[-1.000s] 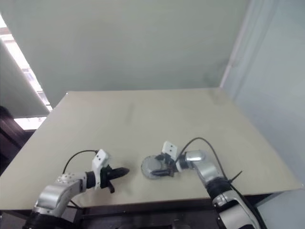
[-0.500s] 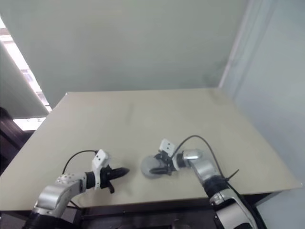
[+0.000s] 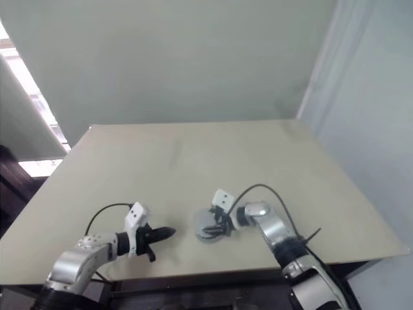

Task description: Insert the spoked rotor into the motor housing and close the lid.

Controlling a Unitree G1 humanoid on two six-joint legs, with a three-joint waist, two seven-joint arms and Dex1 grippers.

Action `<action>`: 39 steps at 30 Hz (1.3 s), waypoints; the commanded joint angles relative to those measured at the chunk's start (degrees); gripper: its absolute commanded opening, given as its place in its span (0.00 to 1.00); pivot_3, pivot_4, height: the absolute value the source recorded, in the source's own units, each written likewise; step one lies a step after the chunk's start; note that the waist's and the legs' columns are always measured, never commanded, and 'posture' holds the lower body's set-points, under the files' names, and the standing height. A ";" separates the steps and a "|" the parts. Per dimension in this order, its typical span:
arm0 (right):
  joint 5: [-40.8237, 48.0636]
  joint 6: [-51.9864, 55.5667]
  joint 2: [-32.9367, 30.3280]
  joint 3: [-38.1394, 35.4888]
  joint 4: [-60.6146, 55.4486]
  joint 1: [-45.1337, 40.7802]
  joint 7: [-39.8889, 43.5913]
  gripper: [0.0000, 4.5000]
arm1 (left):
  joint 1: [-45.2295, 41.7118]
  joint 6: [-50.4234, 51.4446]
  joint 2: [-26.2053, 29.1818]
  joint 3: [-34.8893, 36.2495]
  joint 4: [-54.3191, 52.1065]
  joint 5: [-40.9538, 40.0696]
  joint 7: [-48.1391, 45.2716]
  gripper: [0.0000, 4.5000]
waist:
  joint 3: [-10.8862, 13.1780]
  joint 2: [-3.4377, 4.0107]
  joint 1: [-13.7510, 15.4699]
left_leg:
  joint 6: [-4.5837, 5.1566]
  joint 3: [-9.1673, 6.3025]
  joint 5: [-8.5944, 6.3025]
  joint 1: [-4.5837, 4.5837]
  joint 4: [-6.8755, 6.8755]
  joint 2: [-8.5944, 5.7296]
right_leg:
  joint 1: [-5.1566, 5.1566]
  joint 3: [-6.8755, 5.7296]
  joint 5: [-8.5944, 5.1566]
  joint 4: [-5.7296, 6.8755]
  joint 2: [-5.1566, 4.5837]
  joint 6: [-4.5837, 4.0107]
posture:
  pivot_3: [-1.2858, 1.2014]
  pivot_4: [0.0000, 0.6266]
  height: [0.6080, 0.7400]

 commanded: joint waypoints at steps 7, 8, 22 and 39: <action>-0.11 2.10 -2.38 0.29 -3.49 -1.21 3.70 0.74 | -1.76 -1.46 -0.68 -0.42 0.48 -0.51 -0.81 0.00 | 0.00 0.01 0.02 | 0.00 0.00 0.00 -0.02 -0.01 0.00 | -0.01 -0.01 0.00 -0.02 -0.01 0.00 | 0.52 0.00 1.00; -0.38 2.18 -2.53 0.48 -3.44 -1.17 3.79 0.74 | -1.77 -1.52 -0.74 -0.50 0.54 -0.49 -0.85 0.00 | 0.00 0.01 0.02 | 0.00 0.01 0.00 -0.02 -0.01 0.00 | -0.01 0.00 0.00 -0.02 -0.01 0.00 | 0.52 0.00 1.00; -3.72 5.22 -1.76 1.97 -3.24 -0.90 0.43 0.74 | -1.35 -1.55 -0.80 -0.30 0.30 -0.58 -0.73 0.00 | -0.01 0.02 0.01 | 0.00 0.01 0.00 0.02 -0.01 0.00 | 0.02 0.00 0.00 -0.01 0.00 0.00 | 0.52 0.00 1.00; -5.99 9.49 -3.30 4.82 -6.88 0.82 -0.32 0.74 | -7.31 -6.01 -8.71 -6.97 5.19 2.64 0.82 0.00 | -0.07 0.11 0.02 | 0.00 0.00 0.00 0.66 -0.02 -0.03 | 0.74 -0.02 -0.03 -0.09 0.00 0.00 | 0.52 0.00 1.00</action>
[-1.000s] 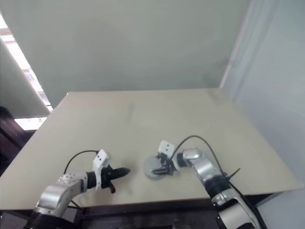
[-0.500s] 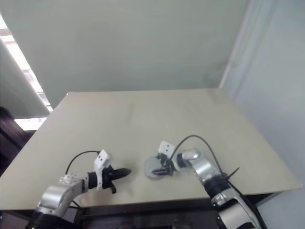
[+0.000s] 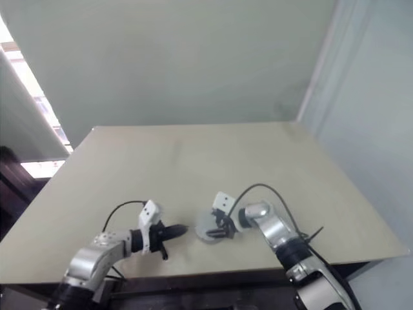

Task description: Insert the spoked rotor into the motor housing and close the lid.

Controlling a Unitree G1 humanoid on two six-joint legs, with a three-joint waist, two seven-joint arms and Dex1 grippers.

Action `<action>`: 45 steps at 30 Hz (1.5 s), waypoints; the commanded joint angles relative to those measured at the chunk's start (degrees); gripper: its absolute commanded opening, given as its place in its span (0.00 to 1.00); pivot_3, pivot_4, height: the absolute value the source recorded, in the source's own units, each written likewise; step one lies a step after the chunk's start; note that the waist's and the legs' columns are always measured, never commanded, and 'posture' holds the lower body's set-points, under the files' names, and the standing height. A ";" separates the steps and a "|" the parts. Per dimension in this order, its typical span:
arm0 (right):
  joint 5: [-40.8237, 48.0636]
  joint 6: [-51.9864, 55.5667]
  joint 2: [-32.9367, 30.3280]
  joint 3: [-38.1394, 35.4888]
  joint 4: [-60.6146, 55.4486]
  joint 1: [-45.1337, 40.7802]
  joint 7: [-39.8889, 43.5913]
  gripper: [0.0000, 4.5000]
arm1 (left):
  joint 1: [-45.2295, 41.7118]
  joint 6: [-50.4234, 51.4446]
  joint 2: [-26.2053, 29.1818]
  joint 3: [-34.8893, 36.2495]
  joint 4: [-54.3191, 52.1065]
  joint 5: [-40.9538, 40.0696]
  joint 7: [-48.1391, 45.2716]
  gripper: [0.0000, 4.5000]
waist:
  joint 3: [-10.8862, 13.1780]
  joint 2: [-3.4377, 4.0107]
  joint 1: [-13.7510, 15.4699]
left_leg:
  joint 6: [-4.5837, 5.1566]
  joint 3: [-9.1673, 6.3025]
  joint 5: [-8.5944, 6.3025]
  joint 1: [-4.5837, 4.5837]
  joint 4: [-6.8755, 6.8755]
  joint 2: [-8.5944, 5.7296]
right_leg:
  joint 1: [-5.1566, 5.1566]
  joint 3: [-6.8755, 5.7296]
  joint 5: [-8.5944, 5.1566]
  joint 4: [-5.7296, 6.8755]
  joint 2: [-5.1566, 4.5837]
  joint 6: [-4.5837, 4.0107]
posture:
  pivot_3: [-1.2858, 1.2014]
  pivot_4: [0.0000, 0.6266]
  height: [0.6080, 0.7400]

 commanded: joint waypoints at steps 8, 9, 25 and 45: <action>-1.18 2.96 -1.23 1.83 -2.79 0.27 0.07 0.74 | -5.10 -4.74 -4.02 -4.19 9.49 5.63 2.87 0.00 | -0.05 0.05 0.01 | 0.01 -0.02 -0.01 -0.02 -0.12 0.00 | -0.03 0.00 -0.01 -0.06 0.01 0.05 | 0.52 0.00 1.00; -1.17 3.11 -1.29 1.82 -2.93 0.21 0.08 0.74 | -5.06 -4.89 -4.09 -3.97 9.69 5.45 2.78 0.00 | -0.06 0.06 -0.01 | 0.01 -0.03 -0.01 -0.01 -0.11 -0.01 | -0.02 0.00 -0.02 -0.07 0.00 0.05 | 0.52 0.00 1.00; -0.52 3.85 -1.38 1.53 -3.17 0.46 -0.02 0.74 | -4.86 -4.56 -3.58 -4.69 11.53 7.39 3.78 0.00 | -0.20 0.27 0.00 | 0.01 -0.03 -0.01 -0.02 -0.09 -0.04 | 0.00 0.01 -0.04 -0.10 -0.02 0.08 | 0.52 0.00 1.00; -2.78 3.31 -2.46 2.24 -4.49 0.32 -3.09 0.99 | -5.08 -4.52 -4.13 -5.49 11.81 8.36 3.31 0.00 | -0.26 0.33 -0.01 | 0.05 -0.05 0.02 0.04 -0.10 -0.04 | 0.05 0.01 -0.05 -0.09 -0.01 0.08 | 0.52 0.00 1.00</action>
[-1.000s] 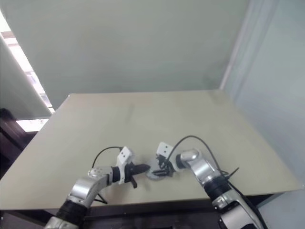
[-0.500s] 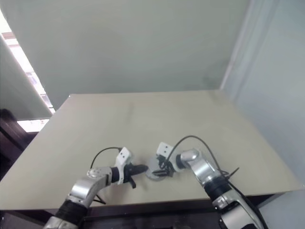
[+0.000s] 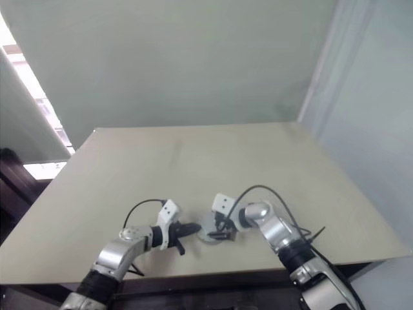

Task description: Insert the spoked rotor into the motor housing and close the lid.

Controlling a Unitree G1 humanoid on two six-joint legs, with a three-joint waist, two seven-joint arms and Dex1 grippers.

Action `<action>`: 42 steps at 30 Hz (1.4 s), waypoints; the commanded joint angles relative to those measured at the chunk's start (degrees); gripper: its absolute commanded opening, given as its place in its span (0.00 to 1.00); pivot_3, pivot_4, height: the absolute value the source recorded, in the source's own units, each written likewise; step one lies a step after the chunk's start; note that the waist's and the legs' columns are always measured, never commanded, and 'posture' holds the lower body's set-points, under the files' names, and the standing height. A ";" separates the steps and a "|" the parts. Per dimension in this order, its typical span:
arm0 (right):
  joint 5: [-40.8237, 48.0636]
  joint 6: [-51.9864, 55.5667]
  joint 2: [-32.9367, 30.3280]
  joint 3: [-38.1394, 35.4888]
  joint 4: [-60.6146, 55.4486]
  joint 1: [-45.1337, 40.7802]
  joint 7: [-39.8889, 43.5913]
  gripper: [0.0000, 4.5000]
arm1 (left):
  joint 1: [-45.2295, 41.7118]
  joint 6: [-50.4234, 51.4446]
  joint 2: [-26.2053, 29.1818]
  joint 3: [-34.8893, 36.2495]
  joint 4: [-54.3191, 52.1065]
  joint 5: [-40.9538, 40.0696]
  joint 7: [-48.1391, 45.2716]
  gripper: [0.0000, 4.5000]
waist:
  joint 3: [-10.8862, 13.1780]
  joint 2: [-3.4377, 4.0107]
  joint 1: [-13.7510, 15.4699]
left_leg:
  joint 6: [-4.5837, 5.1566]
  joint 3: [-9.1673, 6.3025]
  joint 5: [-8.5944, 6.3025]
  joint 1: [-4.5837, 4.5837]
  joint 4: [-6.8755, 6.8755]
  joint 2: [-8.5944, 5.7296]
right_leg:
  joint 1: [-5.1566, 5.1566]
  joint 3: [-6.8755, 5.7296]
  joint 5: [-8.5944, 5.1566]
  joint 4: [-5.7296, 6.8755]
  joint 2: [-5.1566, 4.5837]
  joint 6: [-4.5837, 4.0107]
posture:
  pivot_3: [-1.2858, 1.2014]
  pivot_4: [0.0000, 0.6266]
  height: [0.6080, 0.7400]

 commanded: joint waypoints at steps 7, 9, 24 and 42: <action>5.63 9.49 0.86 -6.22 -2.23 -2.55 -0.11 0.99 | -0.27 0.70 0.01 -1.07 0.52 1.09 -0.14 0.00 | 0.01 0.01 0.01 | 0.00 -0.01 0.00 -0.03 0.01 0.00 | -0.03 0.00 0.00 0.01 0.00 0.00 | 0.52 0.00 1.00; 7.29 11.68 0.67 -8.06 -2.81 -3.30 -0.28 0.99 | -0.33 0.70 -0.05 -1.13 0.53 1.12 -0.17 0.00 | 0.01 0.01 0.01 | 0.00 0.00 0.00 -0.05 0.01 0.00 | -0.04 0.00 0.00 0.00 0.00 0.00 | 0.52 0.00 1.00; 26.00 48.53 3.26 -30.79 6.89 -8.27 -8.87 0.99 | -0.88 0.67 -0.45 -1.41 0.90 1.68 -1.05 0.00 | 0.01 0.04 0.01 | 0.01 0.01 0.00 -0.09 -0.07 -0.04 | -0.08 0.03 0.00 -0.05 -0.02 0.00 | 0.52 0.00 1.00; 34.59 51.56 10.08 -44.06 25.98 -10.44 -14.27 0.99 | -0.63 1.44 1.33 -0.87 -0.46 1.68 -2.07 0.00 | 0.01 0.10 -0.34 | 0.01 0.05 -0.01 -0.11 -0.15 -0.04 | -0.14 0.07 -0.01 -0.07 0.00 0.04 | 0.52 0.00 1.00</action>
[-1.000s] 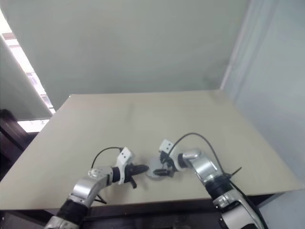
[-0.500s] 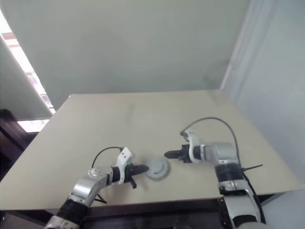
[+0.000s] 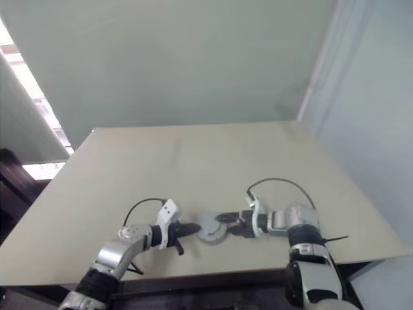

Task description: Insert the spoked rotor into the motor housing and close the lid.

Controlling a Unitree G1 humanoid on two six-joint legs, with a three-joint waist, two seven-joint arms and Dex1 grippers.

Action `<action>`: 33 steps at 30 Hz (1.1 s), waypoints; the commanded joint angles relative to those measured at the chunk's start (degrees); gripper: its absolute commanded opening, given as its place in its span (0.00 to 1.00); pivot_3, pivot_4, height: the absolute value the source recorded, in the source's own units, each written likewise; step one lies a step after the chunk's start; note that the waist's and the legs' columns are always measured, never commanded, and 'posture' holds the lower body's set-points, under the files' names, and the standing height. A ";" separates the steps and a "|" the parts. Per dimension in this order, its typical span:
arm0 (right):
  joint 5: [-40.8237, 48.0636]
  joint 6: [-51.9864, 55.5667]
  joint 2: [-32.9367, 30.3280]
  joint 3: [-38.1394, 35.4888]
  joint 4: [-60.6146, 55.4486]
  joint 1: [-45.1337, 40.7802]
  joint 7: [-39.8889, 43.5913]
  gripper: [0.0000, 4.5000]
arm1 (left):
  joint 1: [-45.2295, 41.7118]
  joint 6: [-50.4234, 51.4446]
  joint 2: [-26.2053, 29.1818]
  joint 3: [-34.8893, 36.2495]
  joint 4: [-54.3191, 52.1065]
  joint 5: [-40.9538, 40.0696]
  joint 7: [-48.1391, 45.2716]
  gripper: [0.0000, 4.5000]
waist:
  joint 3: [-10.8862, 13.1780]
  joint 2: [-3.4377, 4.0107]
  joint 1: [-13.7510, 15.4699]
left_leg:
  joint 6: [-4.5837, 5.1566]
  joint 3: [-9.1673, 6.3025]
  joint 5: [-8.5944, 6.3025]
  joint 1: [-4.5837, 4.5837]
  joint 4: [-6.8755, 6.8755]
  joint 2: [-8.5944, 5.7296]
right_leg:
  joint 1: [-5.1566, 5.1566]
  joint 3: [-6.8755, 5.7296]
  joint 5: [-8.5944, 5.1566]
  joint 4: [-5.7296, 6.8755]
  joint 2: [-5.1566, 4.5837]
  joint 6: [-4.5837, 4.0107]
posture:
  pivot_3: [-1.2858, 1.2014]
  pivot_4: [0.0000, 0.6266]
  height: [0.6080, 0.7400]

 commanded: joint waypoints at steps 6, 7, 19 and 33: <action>2.55 -4.34 2.41 -2.83 4.25 -3.38 -0.18 0.99 | 0.17 1.56 1.30 -0.66 -1.22 0.75 0.07 0.00 | 0.00 0.00 -0.09 | 0.00 0.02 0.00 -0.02 -0.15 0.02 | -0.09 0.04 -0.01 0.00 0.03 0.01 | 0.52 0.00 1.00; 2.51 -4.35 2.46 -2.65 4.47 -3.50 -0.02 0.99 | 0.19 1.63 1.37 -0.59 -1.33 0.73 0.13 0.00 | 0.00 0.00 -0.13 | 0.00 0.03 0.00 -0.02 -0.15 0.02 | -0.10 0.05 -0.01 0.00 0.03 0.01 | 0.52 0.00 1.00; 1.43 -3.94 2.01 2.78 3.33 -2.18 1.85 0.55 | 0.28 1.88 1.59 -0.29 -1.61 0.70 0.72 0.00 | 0.00 0.01 -1.19 | 0.00 0.02 0.00 -0.04 -0.16 0.02 | -0.11 0.05 -0.02 -0.01 0.01 0.04 | 0.52 0.00 1.00; 0.14 -7.69 2.41 8.81 -3.06 1.54 3.92 0.28 | 0.47 1.43 1.29 -0.31 -1.56 1.05 1.03 0.00 | -0.01 0.07 -1.21 | 0.00 0.01 0.00 -0.01 -0.17 0.03 | -0.09 0.04 -0.03 0.00 0.02 0.05 | 0.52 0.00 1.00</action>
